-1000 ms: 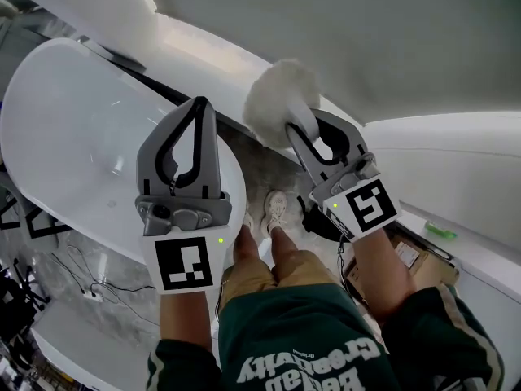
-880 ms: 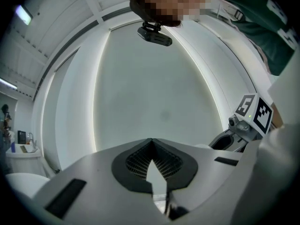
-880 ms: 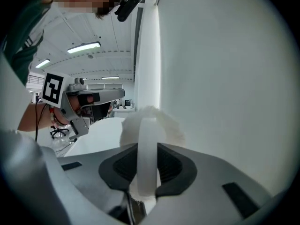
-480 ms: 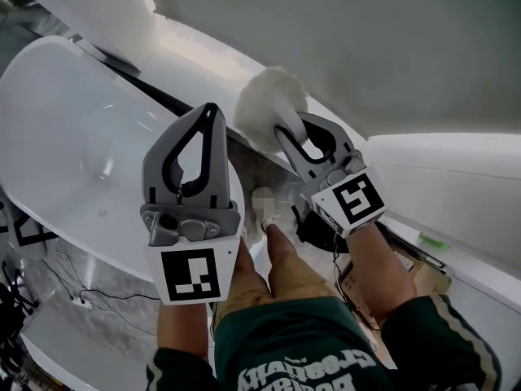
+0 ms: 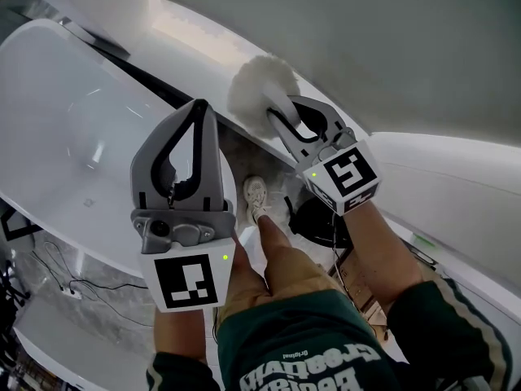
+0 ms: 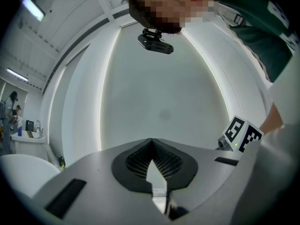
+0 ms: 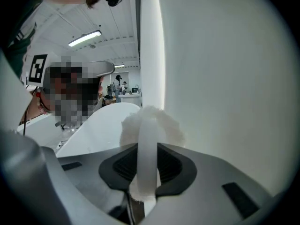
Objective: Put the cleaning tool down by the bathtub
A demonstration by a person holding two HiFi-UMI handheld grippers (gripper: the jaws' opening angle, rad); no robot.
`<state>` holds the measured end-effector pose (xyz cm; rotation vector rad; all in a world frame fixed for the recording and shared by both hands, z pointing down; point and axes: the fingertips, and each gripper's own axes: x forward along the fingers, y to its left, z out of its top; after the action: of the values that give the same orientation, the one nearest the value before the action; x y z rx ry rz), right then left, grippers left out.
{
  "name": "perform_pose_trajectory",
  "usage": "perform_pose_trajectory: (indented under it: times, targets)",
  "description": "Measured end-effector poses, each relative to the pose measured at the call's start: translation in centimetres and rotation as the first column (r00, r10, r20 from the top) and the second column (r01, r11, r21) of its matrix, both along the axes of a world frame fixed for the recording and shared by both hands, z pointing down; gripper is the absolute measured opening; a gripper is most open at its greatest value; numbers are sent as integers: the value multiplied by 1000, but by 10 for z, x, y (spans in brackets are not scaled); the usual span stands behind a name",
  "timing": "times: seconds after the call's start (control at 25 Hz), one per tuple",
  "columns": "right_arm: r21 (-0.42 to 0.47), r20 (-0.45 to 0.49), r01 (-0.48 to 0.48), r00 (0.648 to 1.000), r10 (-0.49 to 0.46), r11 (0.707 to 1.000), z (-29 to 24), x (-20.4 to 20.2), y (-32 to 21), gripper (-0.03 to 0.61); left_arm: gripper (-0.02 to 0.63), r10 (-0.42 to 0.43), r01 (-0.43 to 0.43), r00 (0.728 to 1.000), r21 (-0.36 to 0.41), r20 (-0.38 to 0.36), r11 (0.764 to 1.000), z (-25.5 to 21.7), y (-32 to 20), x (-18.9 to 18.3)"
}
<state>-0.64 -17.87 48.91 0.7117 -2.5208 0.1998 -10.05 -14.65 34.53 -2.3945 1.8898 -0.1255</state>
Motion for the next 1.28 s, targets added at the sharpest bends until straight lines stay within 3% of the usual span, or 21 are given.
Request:
perform_pose_trajectory:
  times: [0.4, 0.52, 1.28]
  targets:
    - [-39, -72, 50, 996, -53, 998, 51, -8, 2, 92, 6, -52, 53, 998, -51, 21, 997, 38, 11, -7]
    - [-54, -83, 47, 995, -51, 997, 64, -7, 2, 92, 6, -50, 53, 997, -53, 61, 997, 44, 16, -6]
    - [-152, -166, 12, 985, -38, 988, 146, -6, -27, 92, 6, -71, 77, 995, -94, 65, 993, 81, 10, -15]
